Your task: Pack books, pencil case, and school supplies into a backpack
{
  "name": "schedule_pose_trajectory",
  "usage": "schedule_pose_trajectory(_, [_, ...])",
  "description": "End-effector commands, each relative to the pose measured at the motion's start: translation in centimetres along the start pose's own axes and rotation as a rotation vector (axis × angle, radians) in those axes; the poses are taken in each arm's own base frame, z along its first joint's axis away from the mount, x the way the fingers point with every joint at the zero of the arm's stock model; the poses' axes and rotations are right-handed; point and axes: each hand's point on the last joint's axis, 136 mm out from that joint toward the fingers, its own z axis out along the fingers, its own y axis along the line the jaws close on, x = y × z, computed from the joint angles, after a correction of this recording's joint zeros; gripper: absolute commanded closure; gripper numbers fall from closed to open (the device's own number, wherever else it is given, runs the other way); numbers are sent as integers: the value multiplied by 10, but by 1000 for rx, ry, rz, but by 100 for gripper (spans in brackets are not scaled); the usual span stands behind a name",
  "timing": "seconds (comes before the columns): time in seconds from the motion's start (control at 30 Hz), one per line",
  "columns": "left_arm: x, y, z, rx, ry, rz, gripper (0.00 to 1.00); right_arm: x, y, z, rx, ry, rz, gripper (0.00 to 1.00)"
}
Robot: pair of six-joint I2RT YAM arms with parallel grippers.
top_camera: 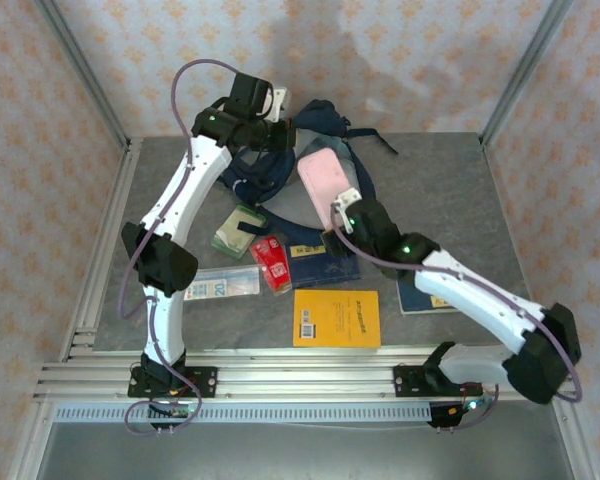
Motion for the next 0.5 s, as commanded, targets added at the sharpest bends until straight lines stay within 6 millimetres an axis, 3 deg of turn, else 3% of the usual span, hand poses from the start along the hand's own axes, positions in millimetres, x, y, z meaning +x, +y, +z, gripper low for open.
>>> schedule_pose_trajectory(0.0, [-52,-27,-66,43,-217,59,100,2,-17,18,66,83,-13,30])
schedule_pose_trajectory(0.17, [-62,-32,-80,46,-256,56,100,-5,-30,52,72,164,26,31])
schedule_pose_trajectory(0.3, [-69,-40,-92,74,-288,60,100,-9,-27,76,59,209,-7,32])
schedule_pose_trajectory(0.47, [-71,-50,-92,126,-291,59,100,-21,-21,111,55,275,-68,31])
